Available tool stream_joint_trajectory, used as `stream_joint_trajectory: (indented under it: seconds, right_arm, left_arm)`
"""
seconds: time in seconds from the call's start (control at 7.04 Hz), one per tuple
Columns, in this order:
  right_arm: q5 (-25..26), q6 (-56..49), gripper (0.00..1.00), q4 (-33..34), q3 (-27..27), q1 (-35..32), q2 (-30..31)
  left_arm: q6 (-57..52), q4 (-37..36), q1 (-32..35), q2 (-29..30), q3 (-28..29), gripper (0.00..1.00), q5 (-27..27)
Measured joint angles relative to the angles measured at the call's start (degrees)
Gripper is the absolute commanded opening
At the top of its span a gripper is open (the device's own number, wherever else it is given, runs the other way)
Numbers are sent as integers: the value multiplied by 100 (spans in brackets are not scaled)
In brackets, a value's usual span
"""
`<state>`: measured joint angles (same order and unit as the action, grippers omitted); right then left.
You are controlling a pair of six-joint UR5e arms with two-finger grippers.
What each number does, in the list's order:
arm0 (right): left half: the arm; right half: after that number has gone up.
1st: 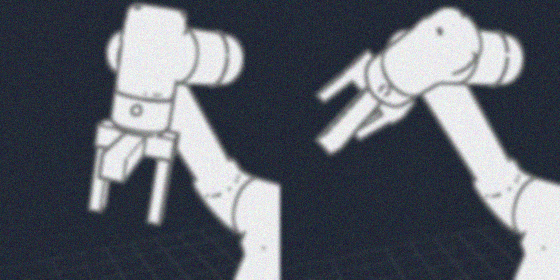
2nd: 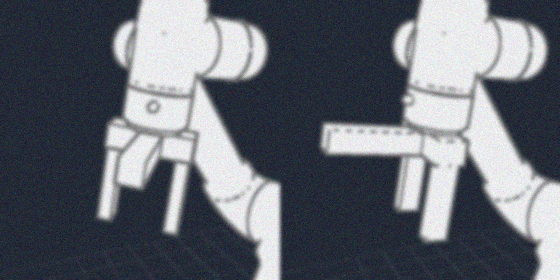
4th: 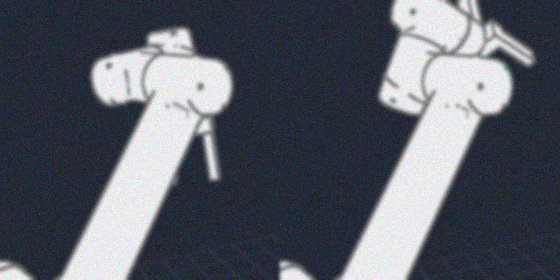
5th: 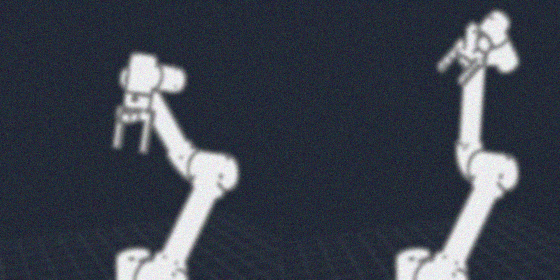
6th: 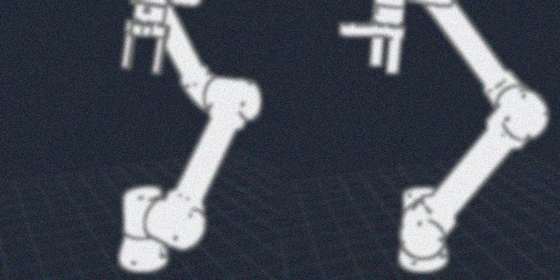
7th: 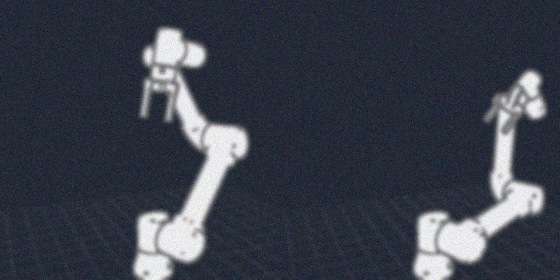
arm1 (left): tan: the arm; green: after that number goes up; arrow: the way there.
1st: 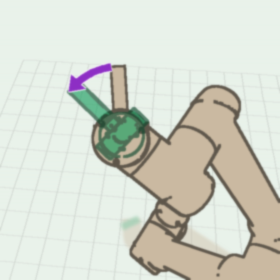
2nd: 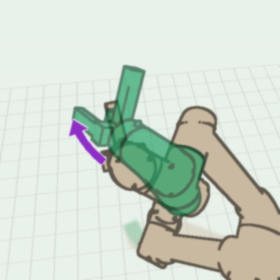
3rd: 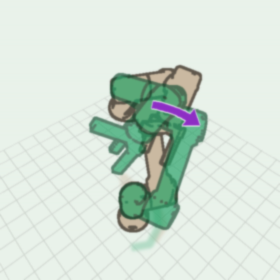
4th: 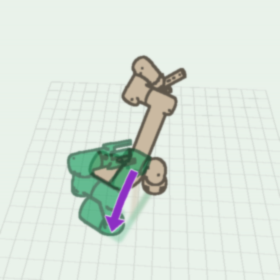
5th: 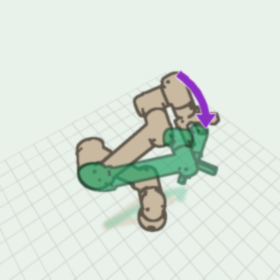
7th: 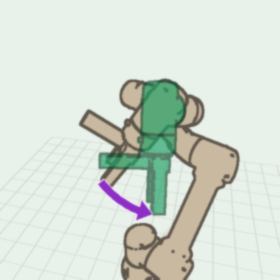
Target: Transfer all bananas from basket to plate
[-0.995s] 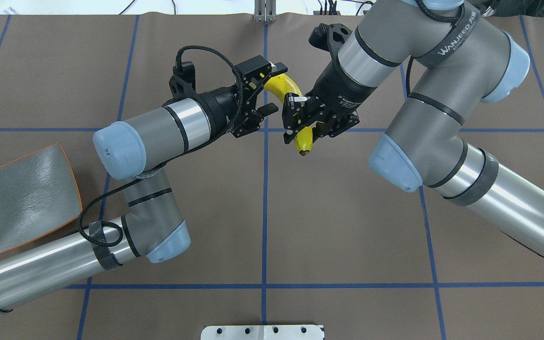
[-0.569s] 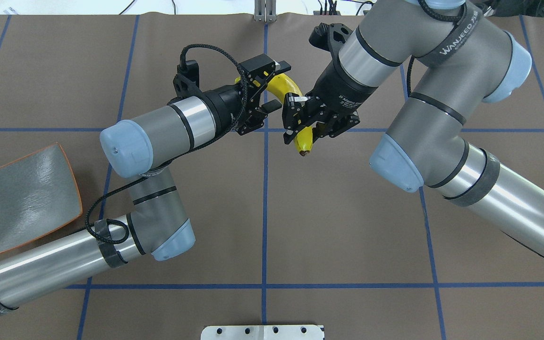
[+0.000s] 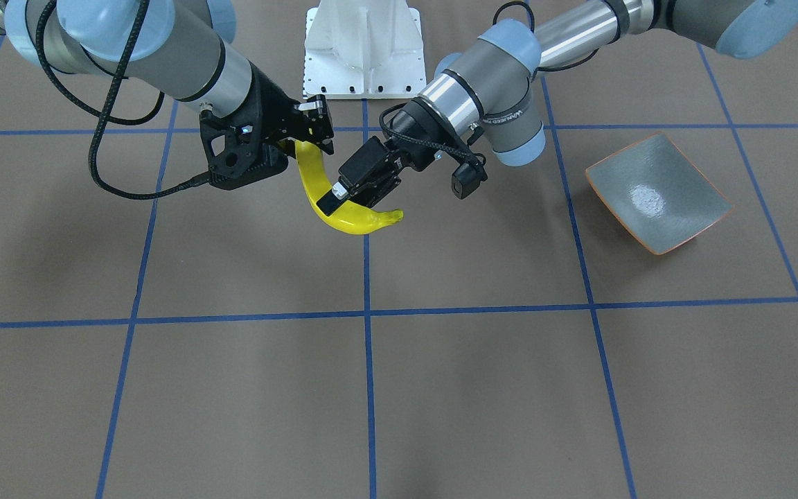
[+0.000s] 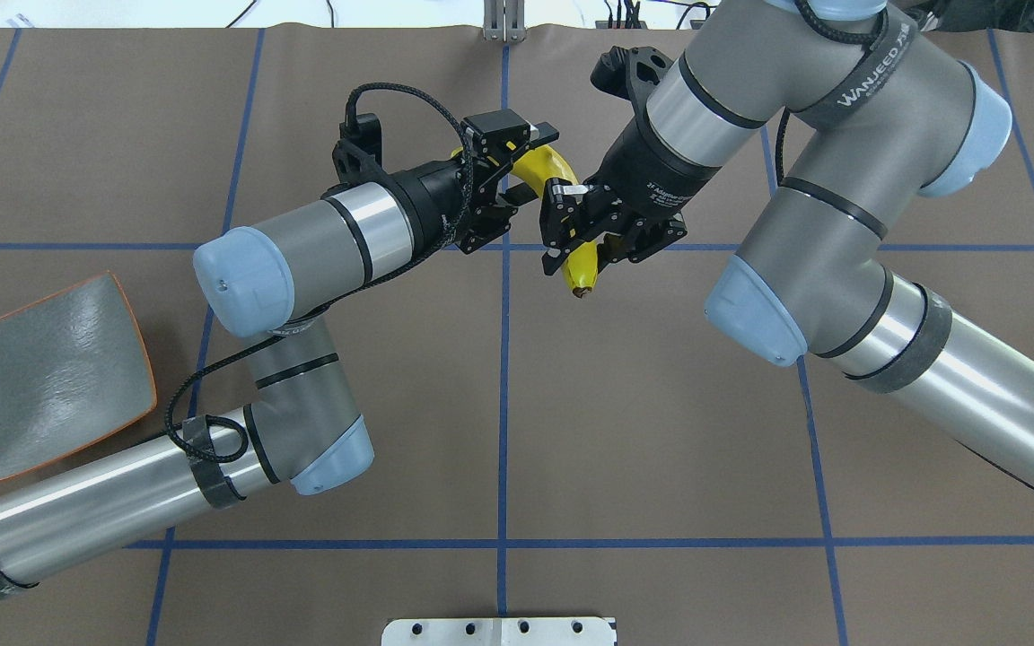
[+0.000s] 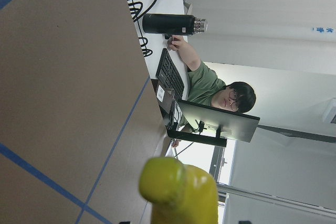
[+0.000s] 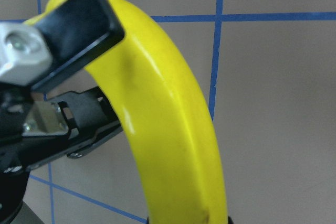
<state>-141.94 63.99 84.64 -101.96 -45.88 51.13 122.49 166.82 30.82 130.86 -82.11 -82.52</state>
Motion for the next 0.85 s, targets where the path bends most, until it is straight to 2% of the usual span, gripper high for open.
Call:
stream_joint_trajectory:
  seconds: [0.14, 0.28, 0.43, 0.57, 0.71, 0.85]
  right_arm:
    - [0, 0, 0, 0, 0, 0, 1]
    - [0, 0, 0, 0, 1, 0, 2]
    - [2, 0, 0, 0, 1, 0, 1]
    - [5, 2, 94, 0, 0, -1, 1]
    - [7, 56, 100, 0, 0, -1, 0]
    - [10, 204, 100, -53, 1, -5, 0]
  left_arm:
    - [2, 0, -1, 0, 4, 36, 1]
    - [2, 0, 0, 1, 7, 3, 3]
    - [5, 0, 1, 0, 9, 0, 2]
    - [50, 1, 2, 0, 11, 0, 4]
    - [126, 6, 2, 0, 11, 0, -1]
    - [167, 8, 3, 2, 10, 0, -8]
